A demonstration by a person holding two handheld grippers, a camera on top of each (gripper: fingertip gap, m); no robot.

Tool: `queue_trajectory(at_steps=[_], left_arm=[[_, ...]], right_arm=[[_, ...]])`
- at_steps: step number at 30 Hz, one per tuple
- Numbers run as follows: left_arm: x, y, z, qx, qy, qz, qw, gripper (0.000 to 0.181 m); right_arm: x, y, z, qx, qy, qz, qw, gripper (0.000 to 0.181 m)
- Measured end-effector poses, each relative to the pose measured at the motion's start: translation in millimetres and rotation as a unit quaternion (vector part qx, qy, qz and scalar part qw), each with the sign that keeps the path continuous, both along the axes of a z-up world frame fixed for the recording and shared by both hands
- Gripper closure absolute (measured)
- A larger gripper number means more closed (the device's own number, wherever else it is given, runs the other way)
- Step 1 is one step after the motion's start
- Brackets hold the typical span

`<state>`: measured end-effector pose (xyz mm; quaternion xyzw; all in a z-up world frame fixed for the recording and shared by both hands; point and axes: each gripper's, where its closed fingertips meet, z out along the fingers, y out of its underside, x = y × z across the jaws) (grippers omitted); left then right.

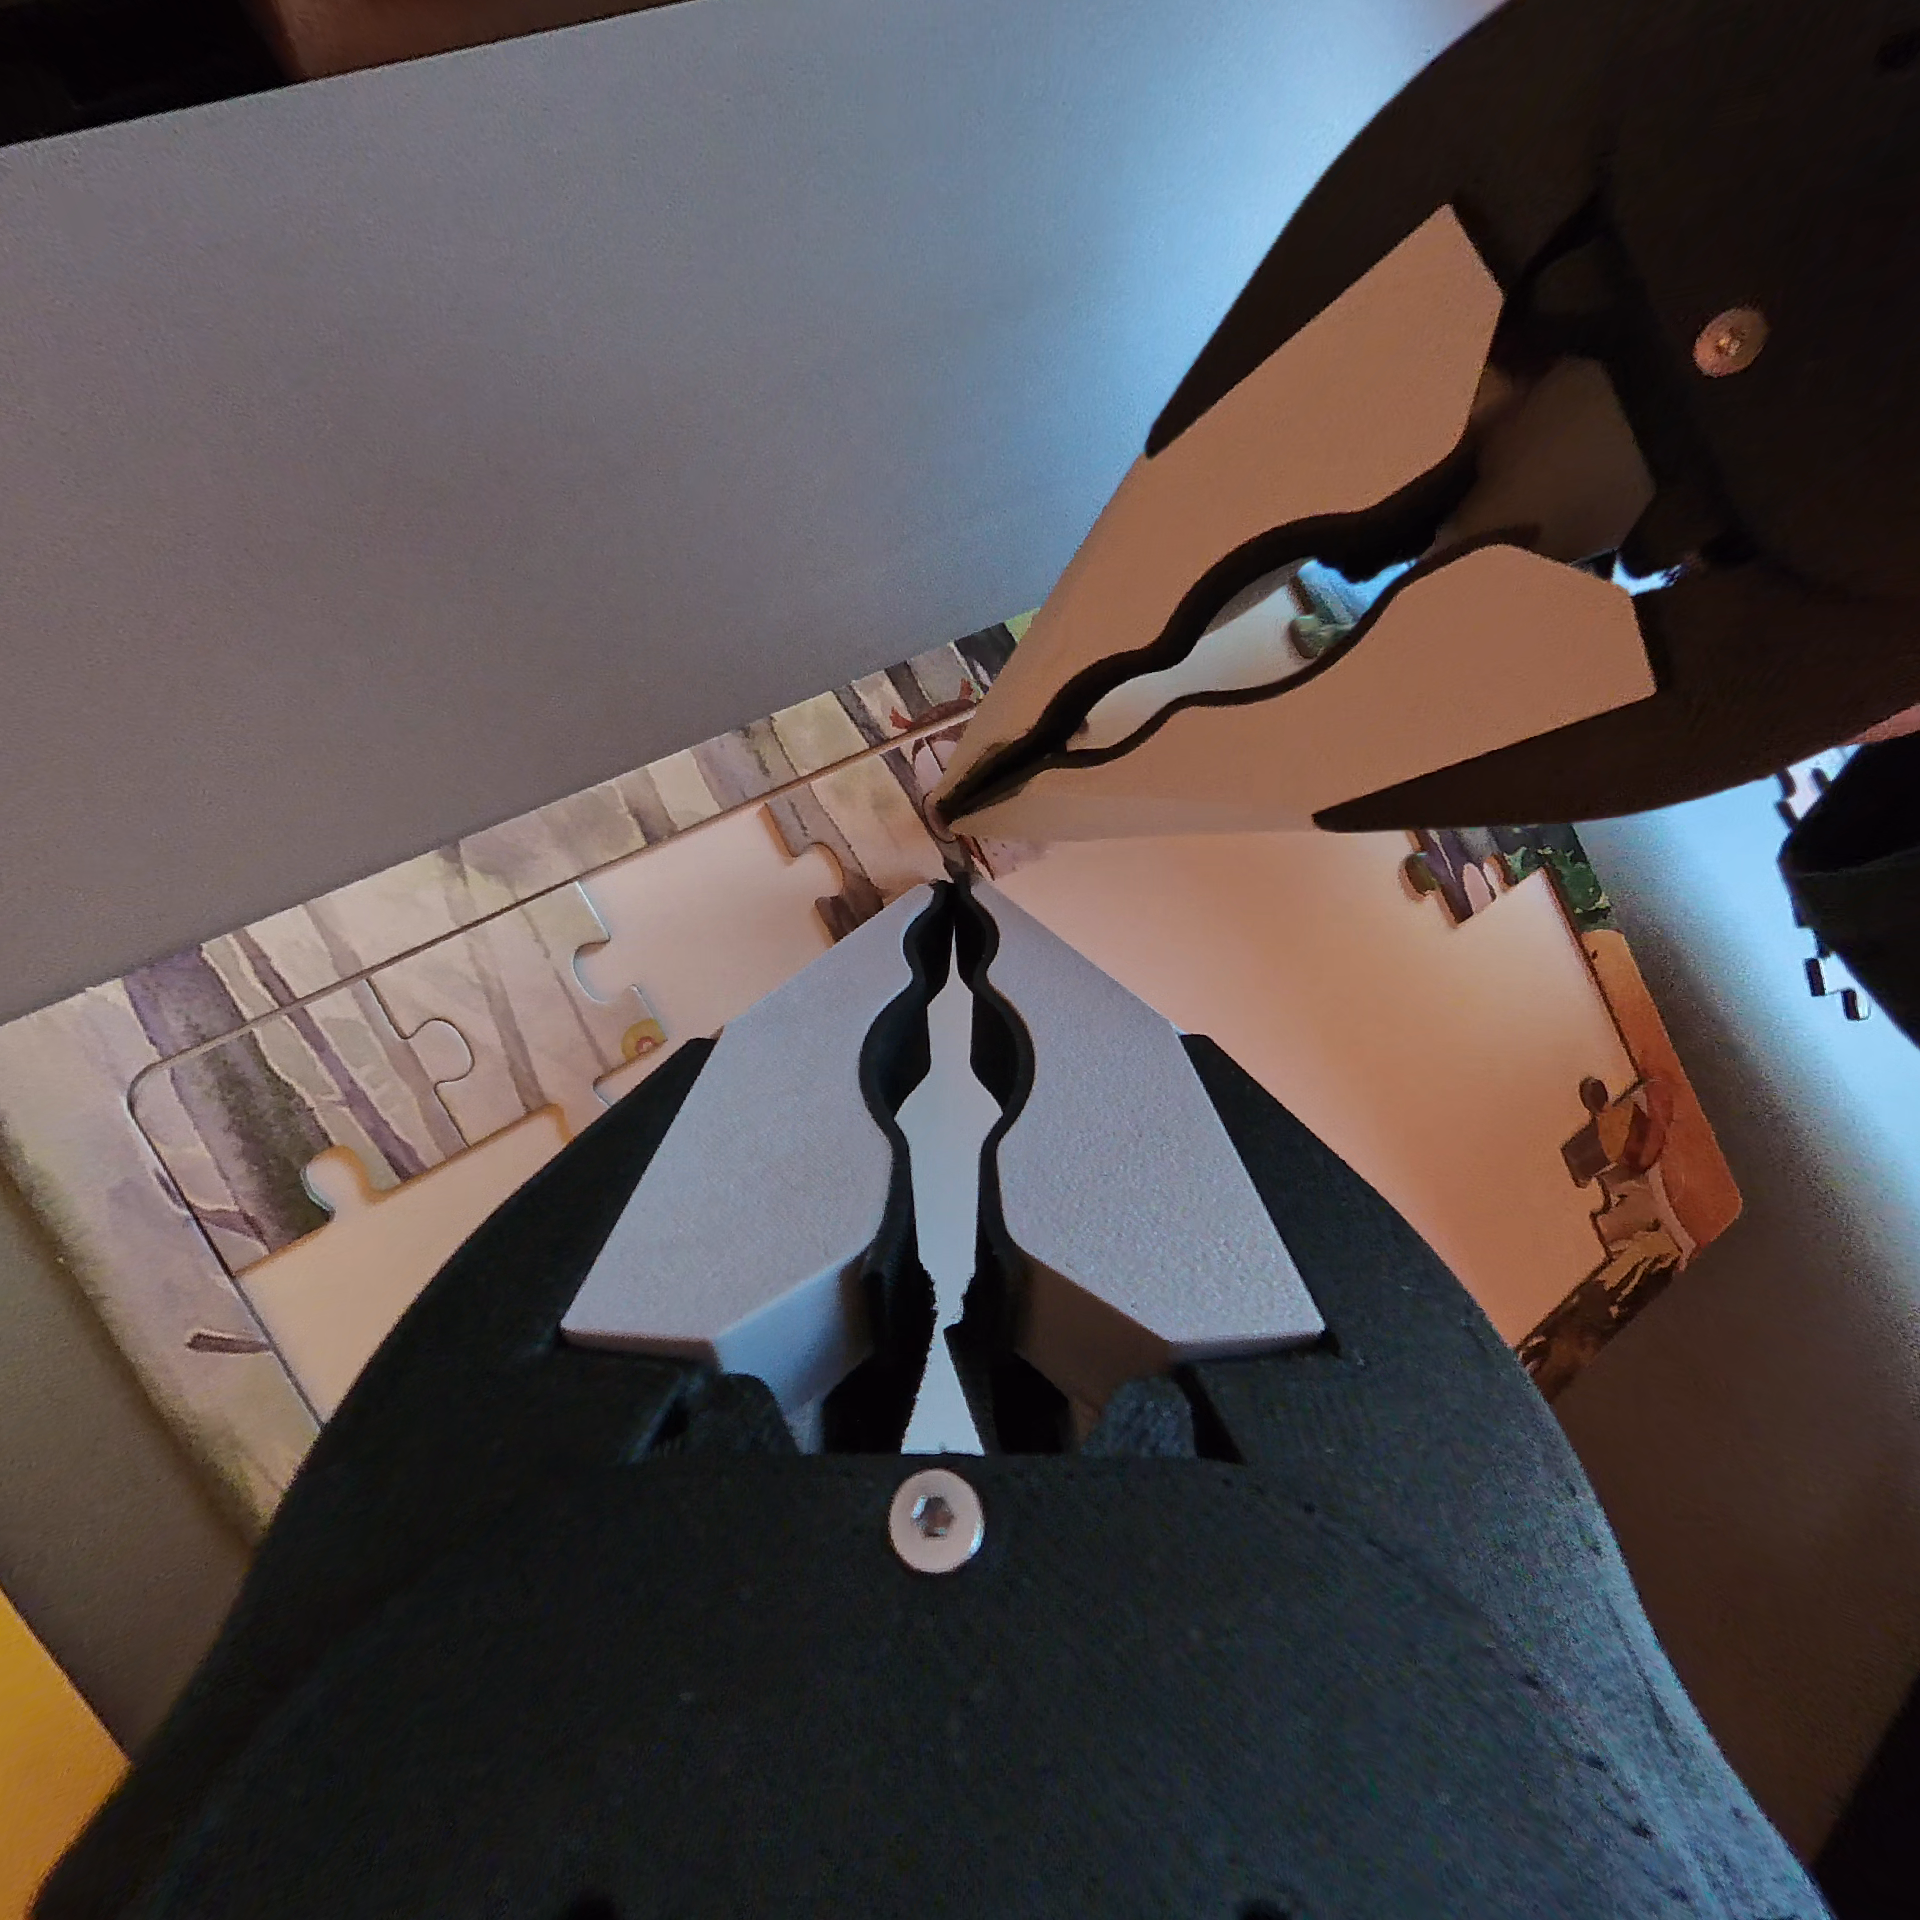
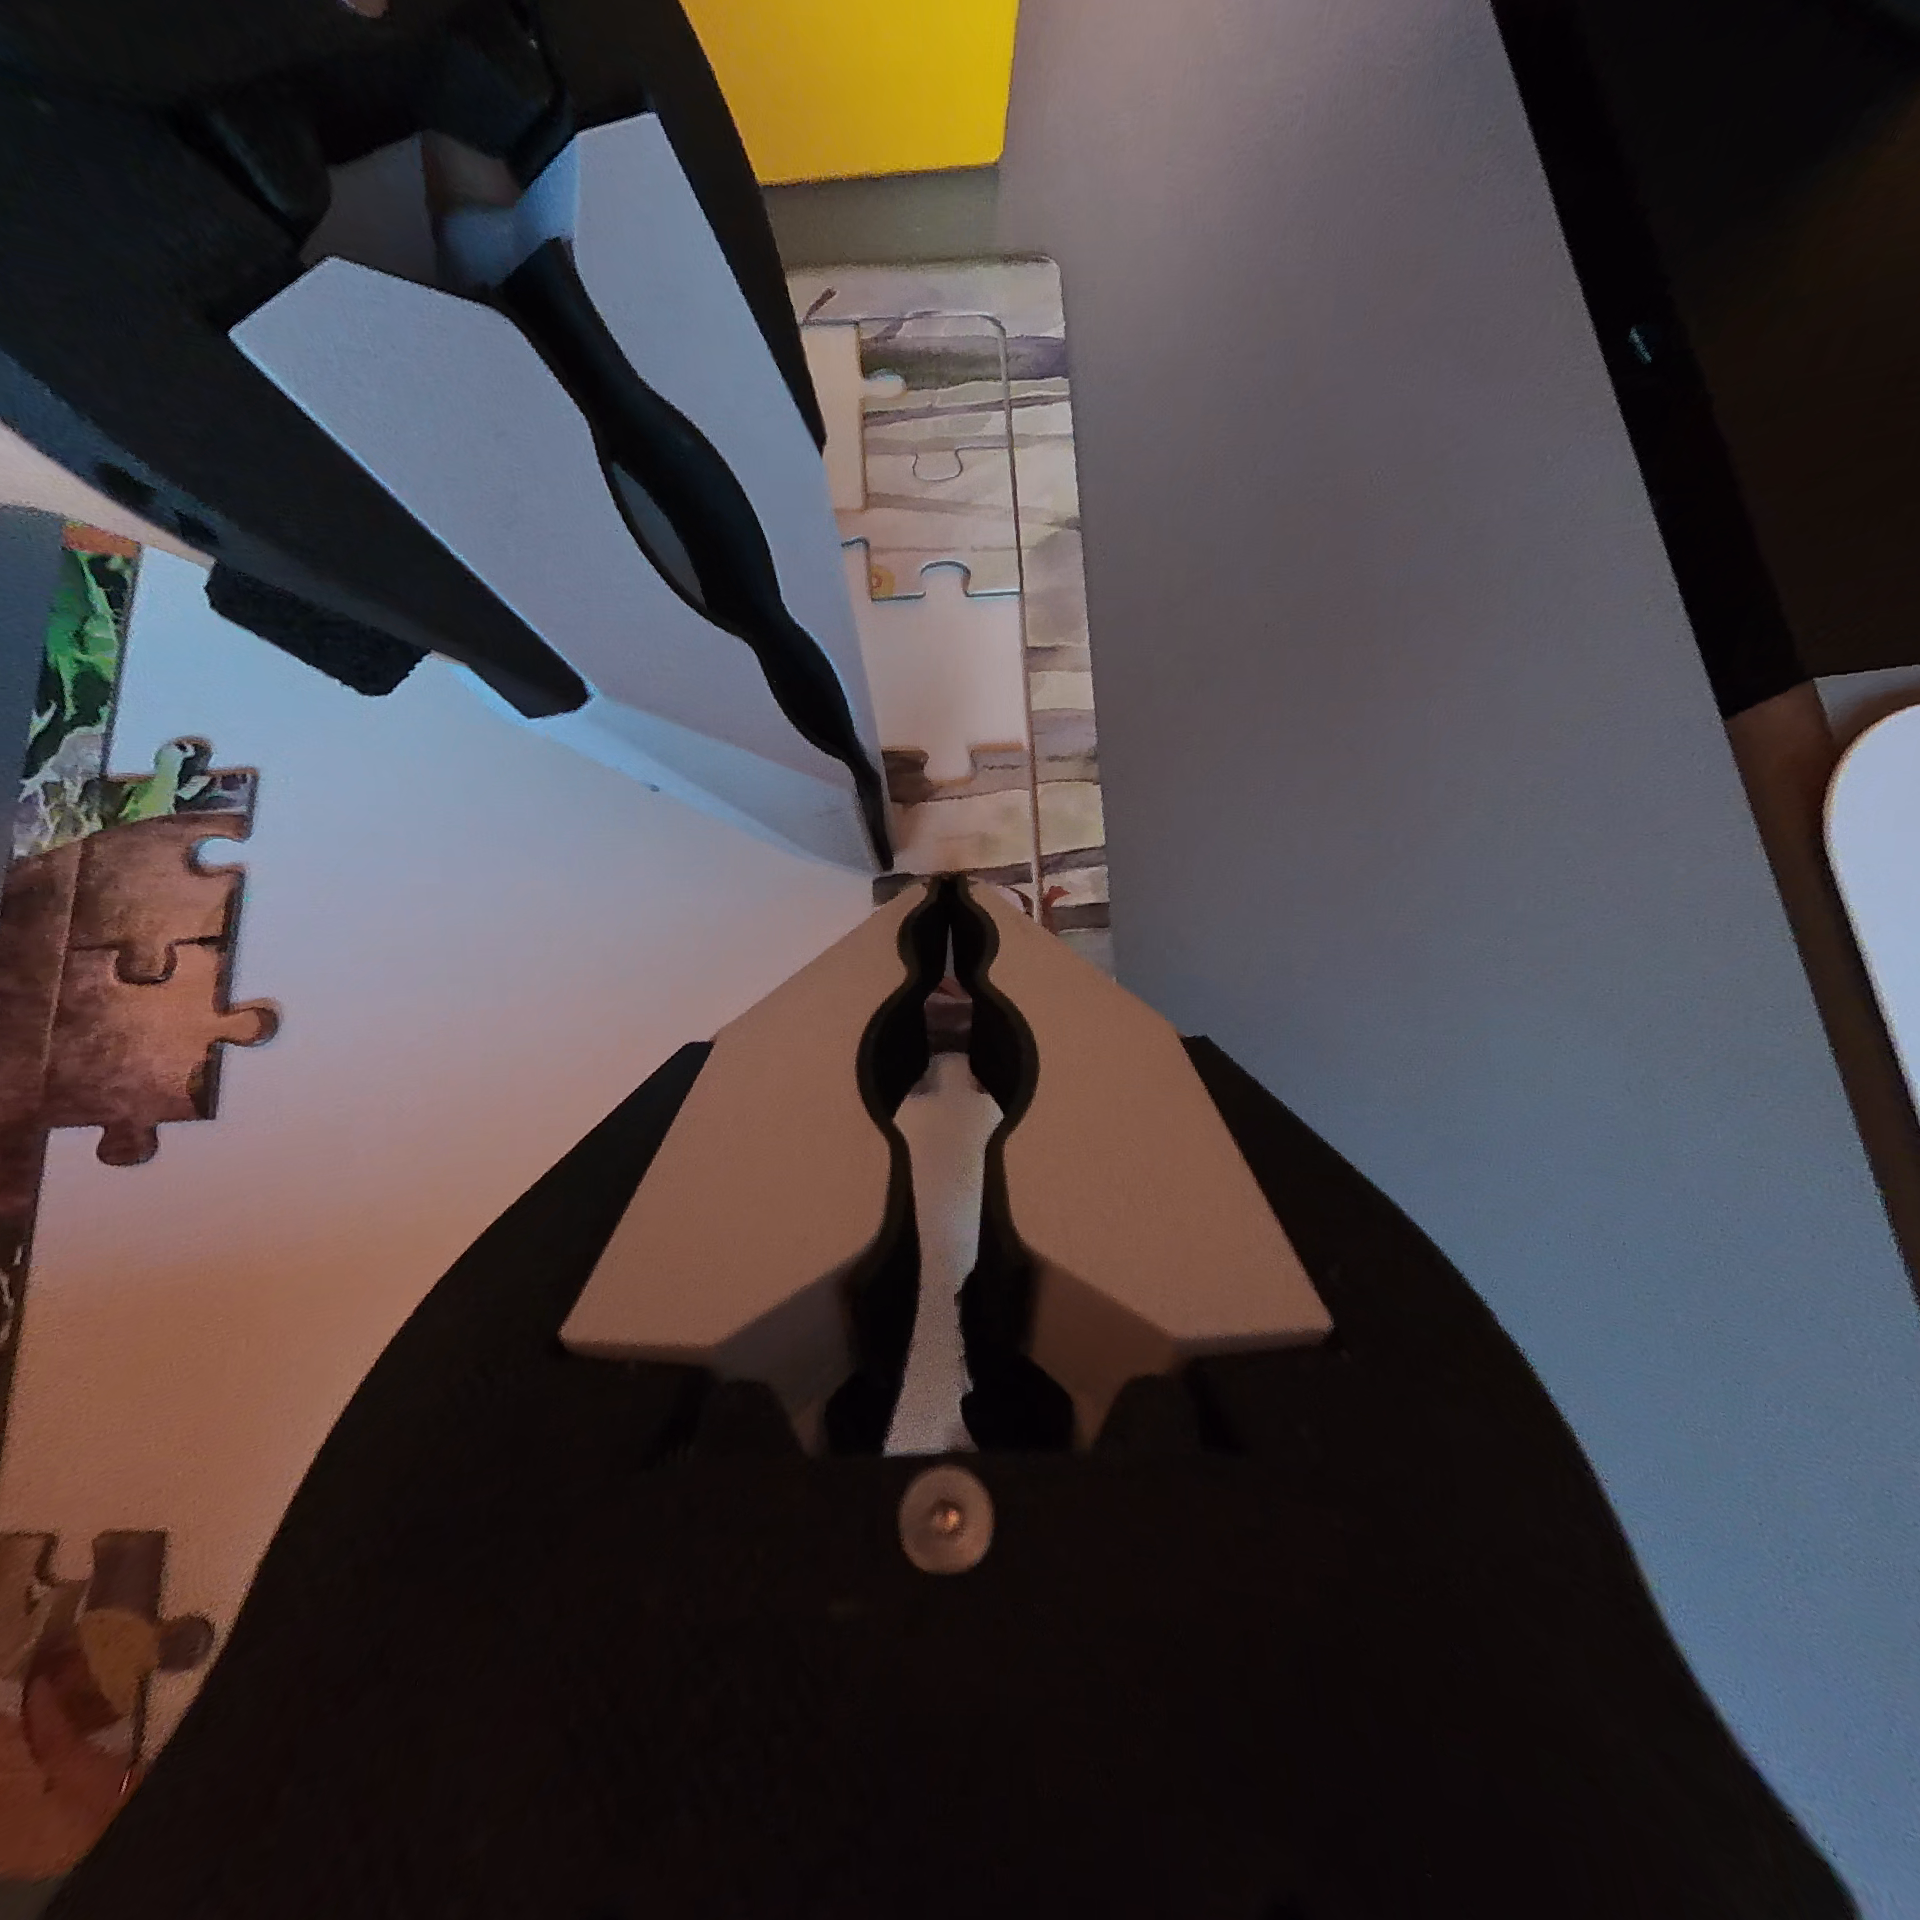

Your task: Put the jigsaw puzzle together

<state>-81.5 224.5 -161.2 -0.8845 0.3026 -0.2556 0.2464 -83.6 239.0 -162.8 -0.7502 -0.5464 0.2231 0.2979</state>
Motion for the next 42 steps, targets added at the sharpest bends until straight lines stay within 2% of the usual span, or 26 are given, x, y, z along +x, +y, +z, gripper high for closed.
queue_trajectory(at_steps=[3,5,7,8,11,19,22,25,28,42], left_arm=[[0,0,0,0.001,0.002,0.0,1.0,0.181],[0,0,0,0.003,0.002,-0.001,1.0,0.181],[0,0,0,0.001,0.001,0.0,1.0,0.181],[0,0,0,0.0,0.0,0.0,1.0,0.181],[0,0,0,0.0,0.0,0.001,1.0,0.181],[0,0,0,0.003,0.001,0.002,1.0,0.181],[0,1,0,0.001,0.0,0.002,1.0,0.181],[0,1,0,0.001,0.0,0.002,1.0,0.181],[0,1,0,0.0,-0.001,0.002,1.0,0.181],[0,1,0,0.01,0.012,0.002,1.0,0.181]], right_arm=[[5,2,1,0.004,0.013,-0.015,1.0,0.181],[9,9,19,0.047,0.038,-0.028,0.998,0.181],[12,11,38,0.035,0.08,-0.049,0.995,0.181],[14,9,38,0.019,0.078,-0.048,0.996,0.181],[20,3,23,0.011,0.032,-0.036,0.999,0.181],[8,-9,0,-0.005,-0.009,-0.009,1.0,0.181],[7,-6,11,0.011,0.014,-0.018,1.0,0.178],[12,-9,8,0.01,0.01,-0.014,1.0,0.163],[15,-13,0,0.013,-0.001,-0.01,1.0,0.163],[15,-8,0,0.023,0.0,-0.022,0.999,0.167]])
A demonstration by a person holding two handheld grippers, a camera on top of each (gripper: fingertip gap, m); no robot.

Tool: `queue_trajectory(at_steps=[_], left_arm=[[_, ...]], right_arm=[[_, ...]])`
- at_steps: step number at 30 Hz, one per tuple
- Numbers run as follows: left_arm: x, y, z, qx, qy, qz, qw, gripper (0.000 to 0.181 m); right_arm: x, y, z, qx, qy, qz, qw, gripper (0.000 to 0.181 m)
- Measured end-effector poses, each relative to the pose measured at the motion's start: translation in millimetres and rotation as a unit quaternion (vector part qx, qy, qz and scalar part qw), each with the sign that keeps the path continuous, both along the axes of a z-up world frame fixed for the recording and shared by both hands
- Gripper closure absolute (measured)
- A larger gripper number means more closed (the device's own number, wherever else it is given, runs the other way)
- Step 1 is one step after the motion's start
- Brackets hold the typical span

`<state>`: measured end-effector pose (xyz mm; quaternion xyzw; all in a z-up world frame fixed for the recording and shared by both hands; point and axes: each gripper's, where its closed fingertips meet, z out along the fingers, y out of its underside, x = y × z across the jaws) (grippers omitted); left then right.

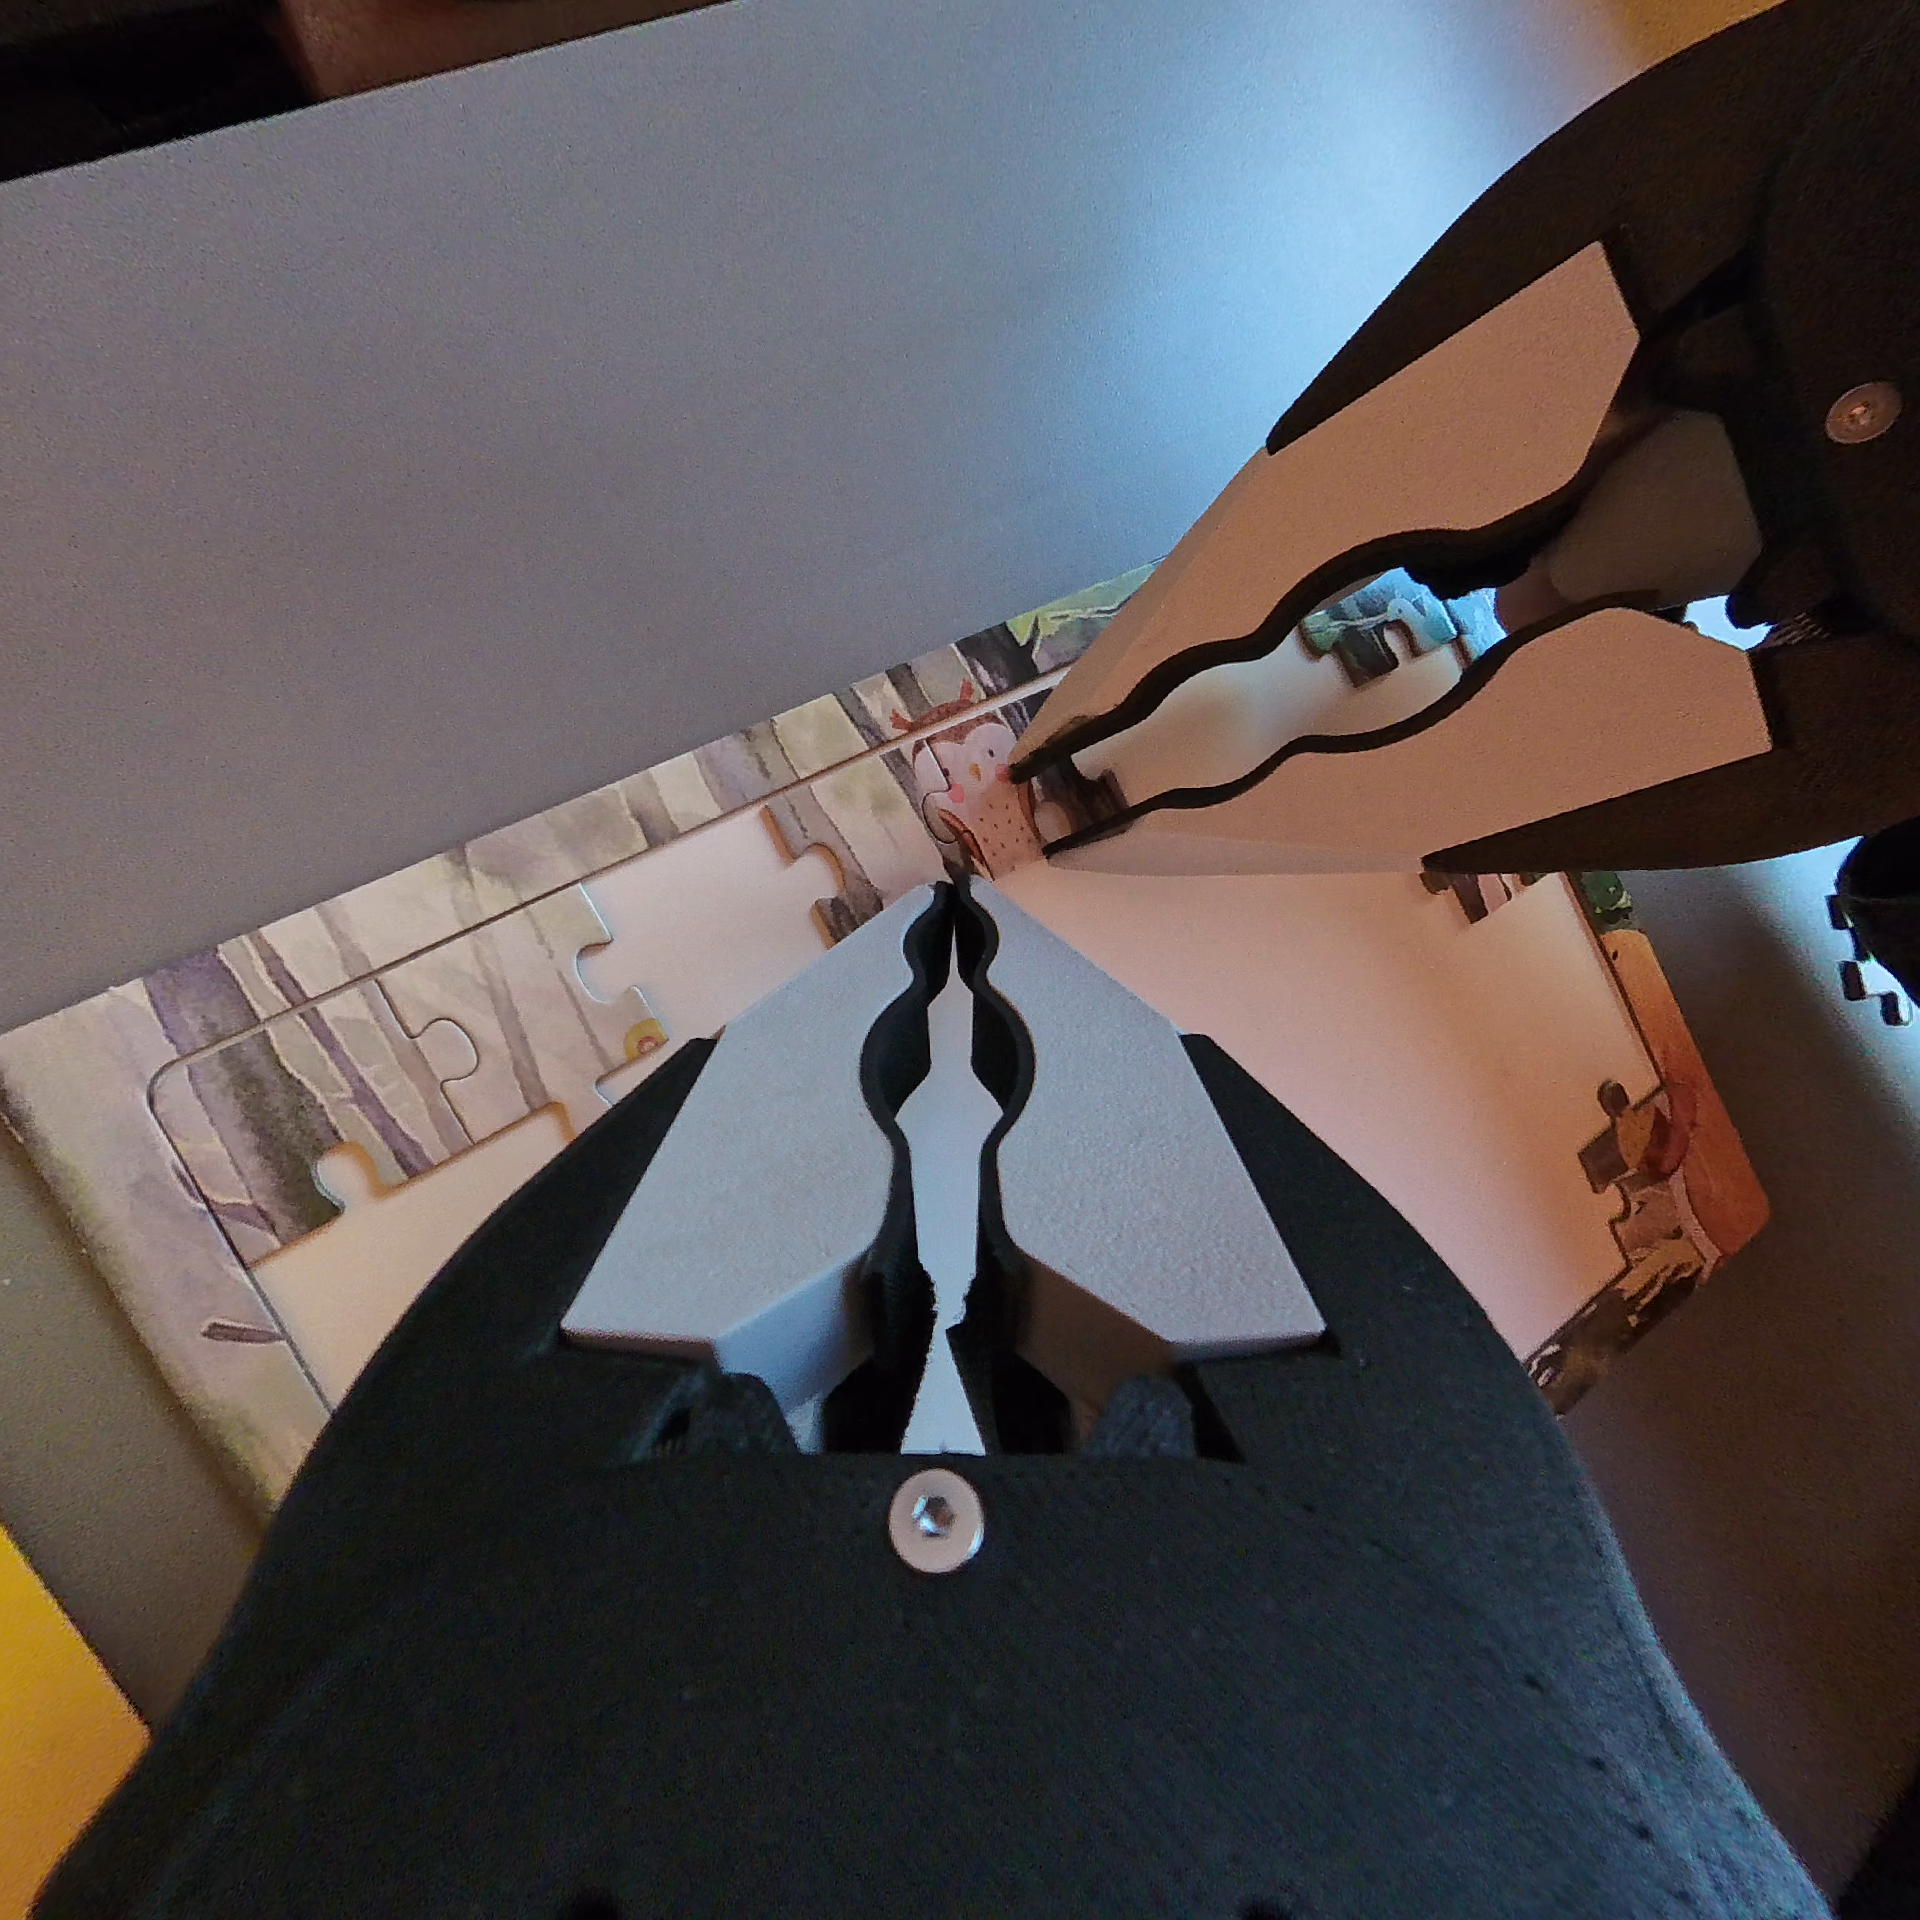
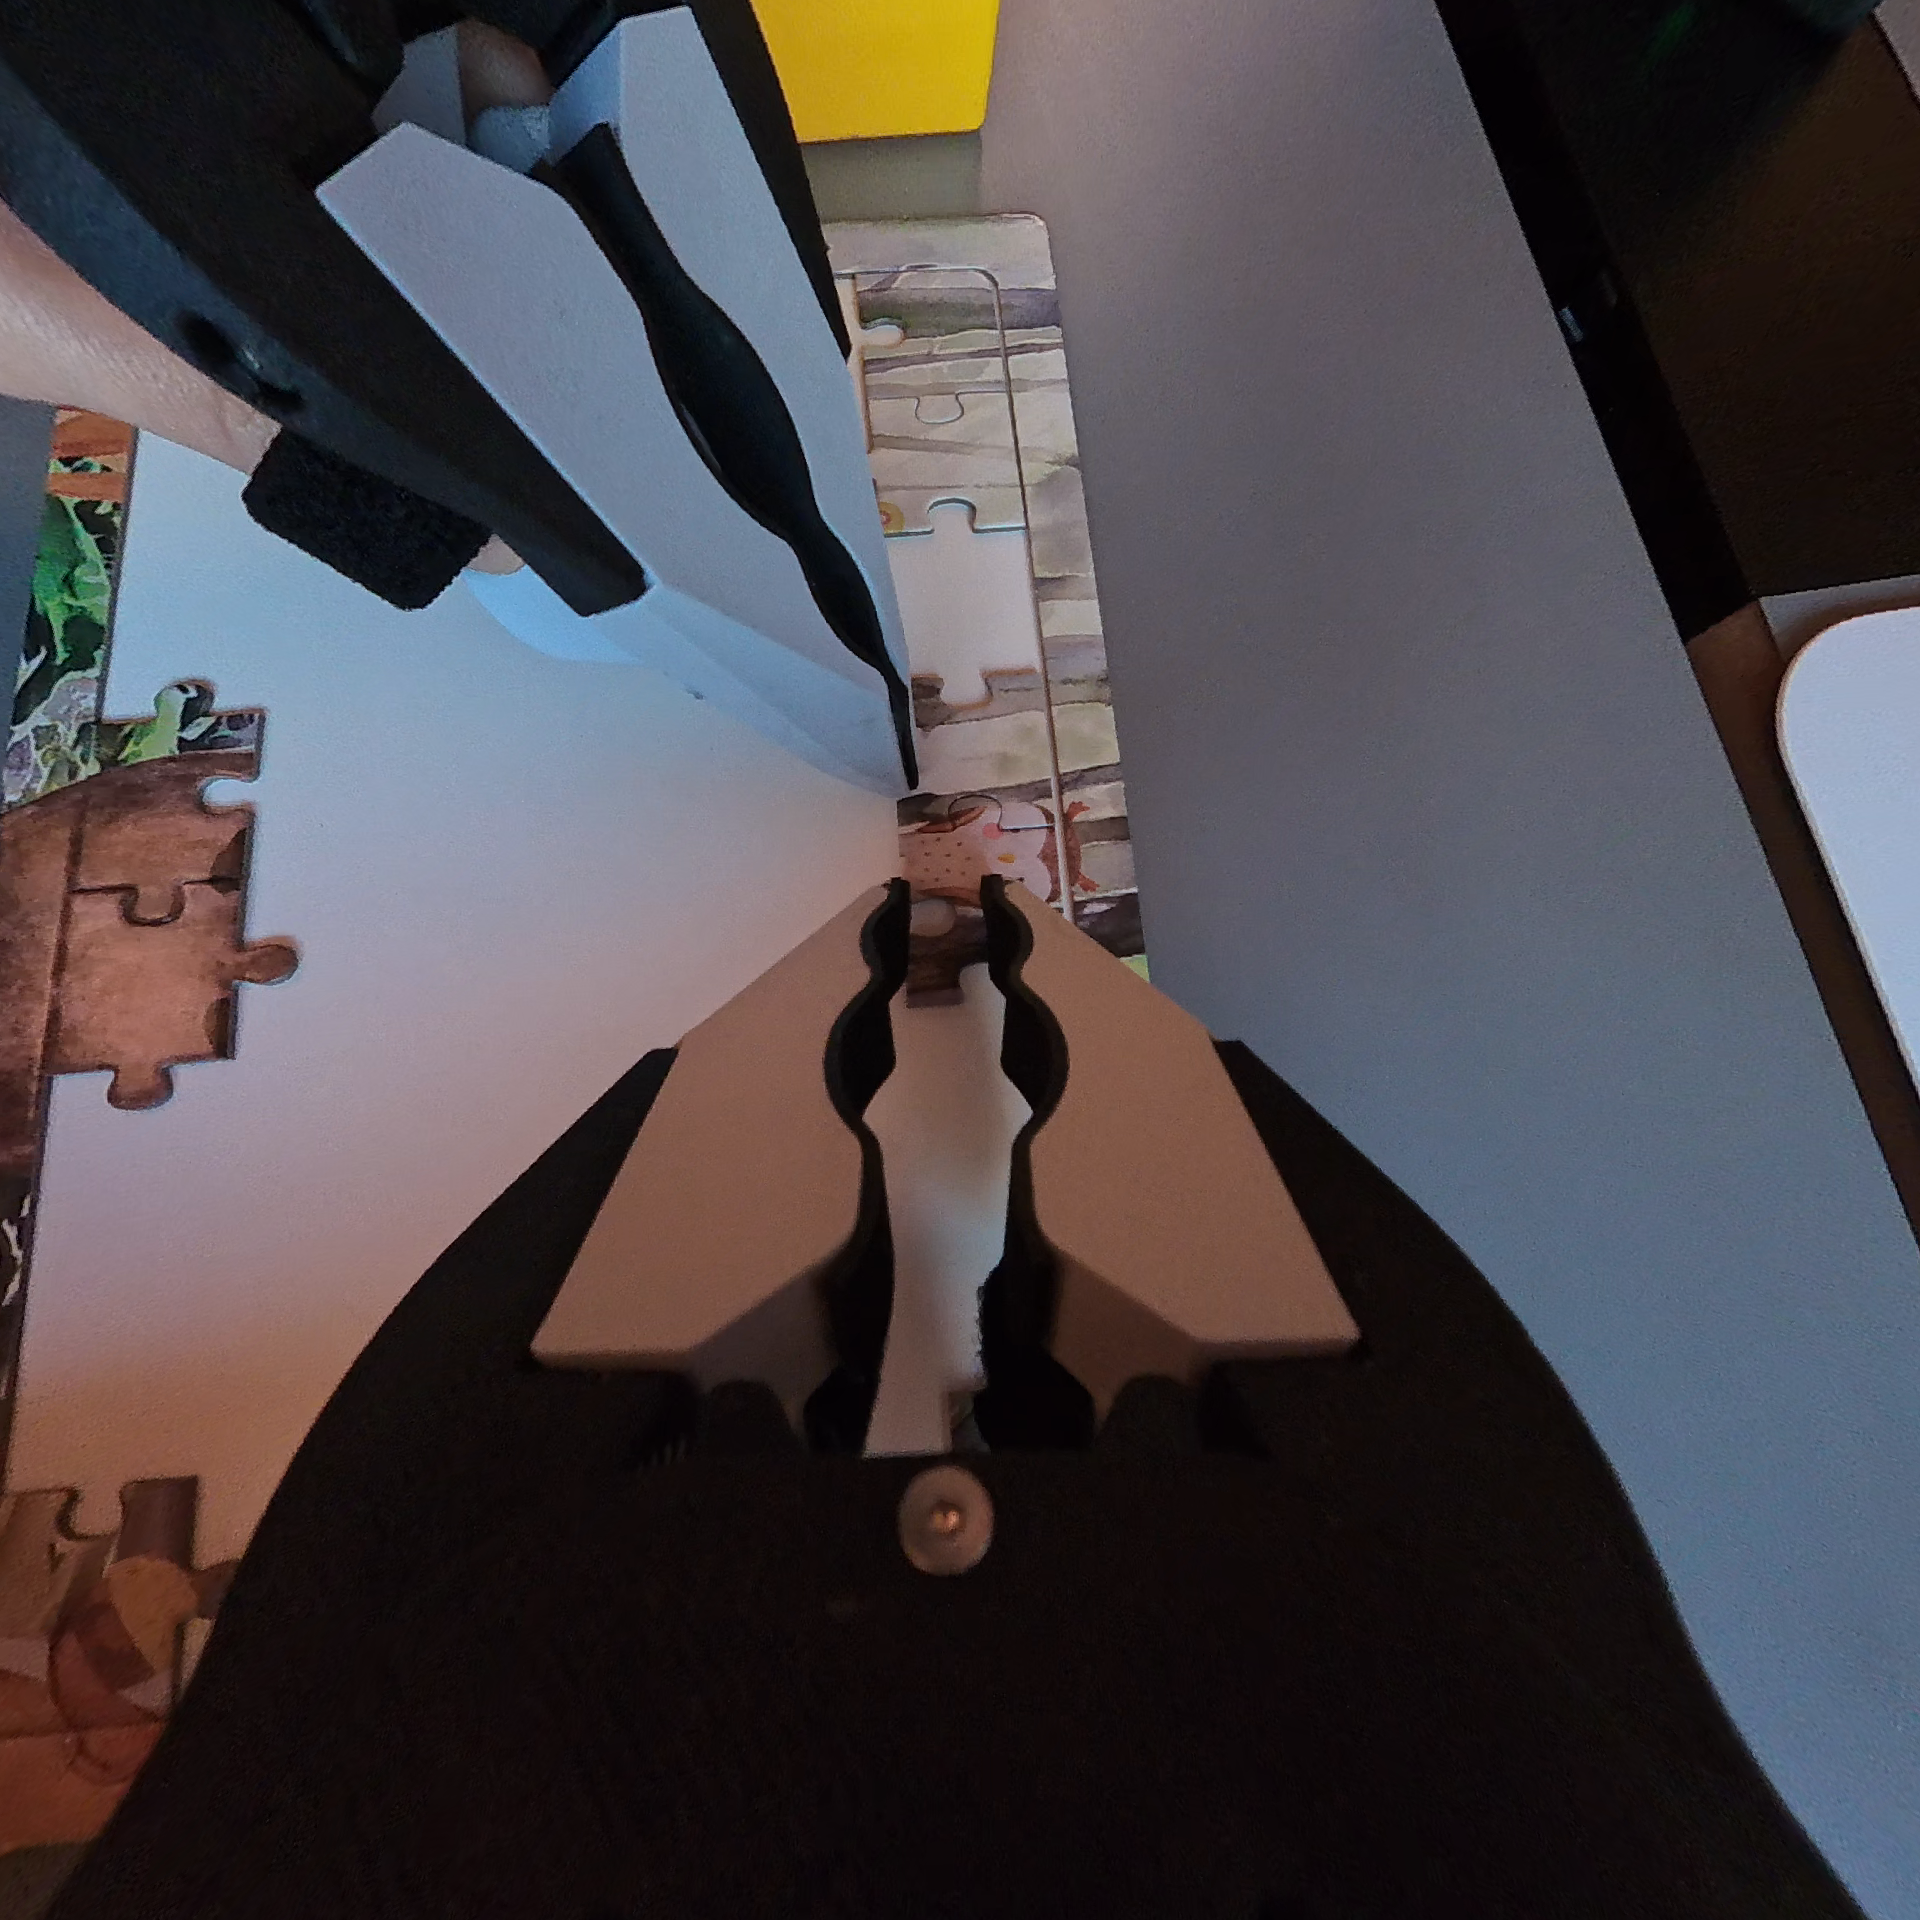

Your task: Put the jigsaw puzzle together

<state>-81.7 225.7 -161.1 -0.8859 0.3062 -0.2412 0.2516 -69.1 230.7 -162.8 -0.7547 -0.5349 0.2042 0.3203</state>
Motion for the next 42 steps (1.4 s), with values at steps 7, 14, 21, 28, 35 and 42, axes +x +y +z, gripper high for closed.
queue_trajectory(at_steps=[7,14,21,28,35,42], left_arm=[[-1,1,0,0.005,0.002,0.001,1.0,0.181],[-2,4,0,0.01,0.0,0.005,1.0,0.181],[-4,6,1,0.02,0.01,0.006,1.0,0.181],[-8,6,7,0.018,0.002,0.011,1.0,0.181],[-19,5,9,0.0,0.008,0.031,0.999,0.181],[-26,7,3,0.004,0.033,0.037,0.999,0.181]], right_arm=[[-1,1,0,0.003,0.003,-0.004,1.0,0.168],[-2,5,0,0.015,0.001,-0.013,1.0,0.168],[-1,9,1,0.033,-0.001,-0.029,0.999,0.168],[2,10,8,0.046,0.004,-0.031,0.998,0.168],[29,20,31,0.039,0.029,-0.079,0.996,0.169],[35,7,11,0.009,0.0,-0.068,0.998,0.169]])
